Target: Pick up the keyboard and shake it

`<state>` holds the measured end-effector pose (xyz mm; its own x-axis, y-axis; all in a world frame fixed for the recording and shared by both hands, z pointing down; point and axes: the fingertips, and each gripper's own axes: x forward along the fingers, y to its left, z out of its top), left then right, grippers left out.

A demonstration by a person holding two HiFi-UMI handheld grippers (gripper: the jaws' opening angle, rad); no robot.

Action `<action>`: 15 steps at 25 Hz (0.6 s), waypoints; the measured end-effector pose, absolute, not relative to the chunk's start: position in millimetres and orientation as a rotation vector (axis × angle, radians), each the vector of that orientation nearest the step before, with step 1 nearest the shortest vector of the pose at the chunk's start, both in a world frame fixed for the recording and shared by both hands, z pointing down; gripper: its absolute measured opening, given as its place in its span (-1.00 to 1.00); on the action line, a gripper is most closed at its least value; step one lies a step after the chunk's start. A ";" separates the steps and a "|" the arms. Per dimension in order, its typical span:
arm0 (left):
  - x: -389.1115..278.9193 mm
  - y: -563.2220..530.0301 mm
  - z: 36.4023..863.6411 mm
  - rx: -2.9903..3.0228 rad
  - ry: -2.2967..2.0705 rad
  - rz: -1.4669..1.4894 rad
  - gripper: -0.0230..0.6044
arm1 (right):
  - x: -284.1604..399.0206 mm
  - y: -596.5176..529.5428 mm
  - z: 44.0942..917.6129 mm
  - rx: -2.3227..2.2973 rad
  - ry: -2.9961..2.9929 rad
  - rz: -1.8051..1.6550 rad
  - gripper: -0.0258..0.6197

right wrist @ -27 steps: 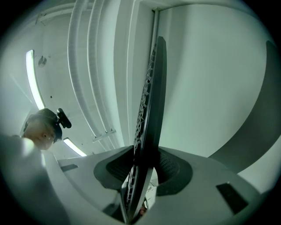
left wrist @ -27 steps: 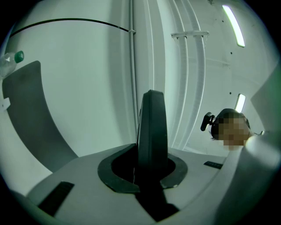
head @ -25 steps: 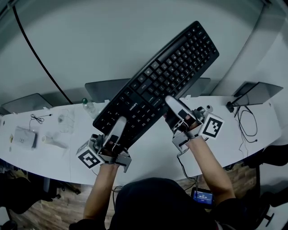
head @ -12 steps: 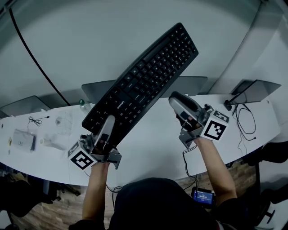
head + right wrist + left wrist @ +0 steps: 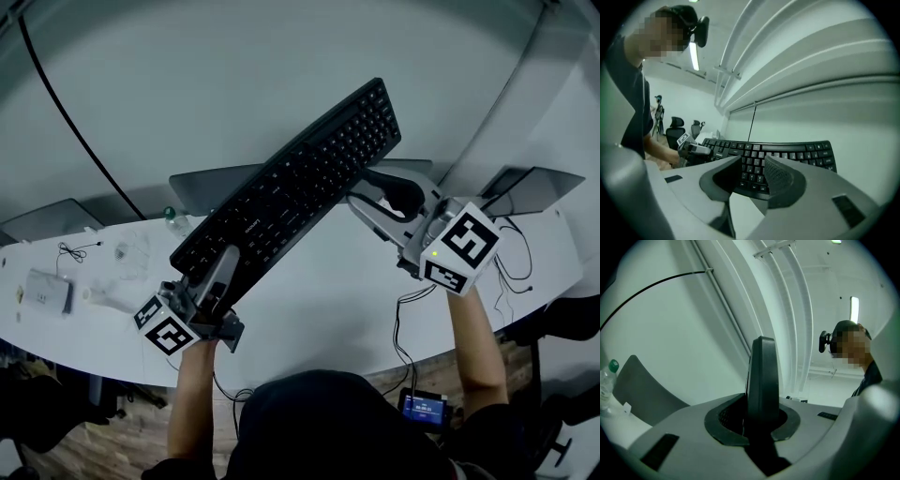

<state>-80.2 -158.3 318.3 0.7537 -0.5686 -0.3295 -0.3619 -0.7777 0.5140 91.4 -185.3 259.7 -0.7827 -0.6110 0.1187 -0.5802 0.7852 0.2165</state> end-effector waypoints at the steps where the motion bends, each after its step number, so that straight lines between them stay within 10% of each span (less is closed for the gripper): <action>1: -80.2 -158.8 319.8 2.532 -0.708 -0.660 -0.65 | 87.7 -187.0 259.7 0.931 -2.750 -0.302 -0.49; 15: -81.6 -151.0 329.3 2.690 -0.702 -0.410 -0.65 | 32.8 -195.1 259.6 0.679 -2.435 -0.602 -0.41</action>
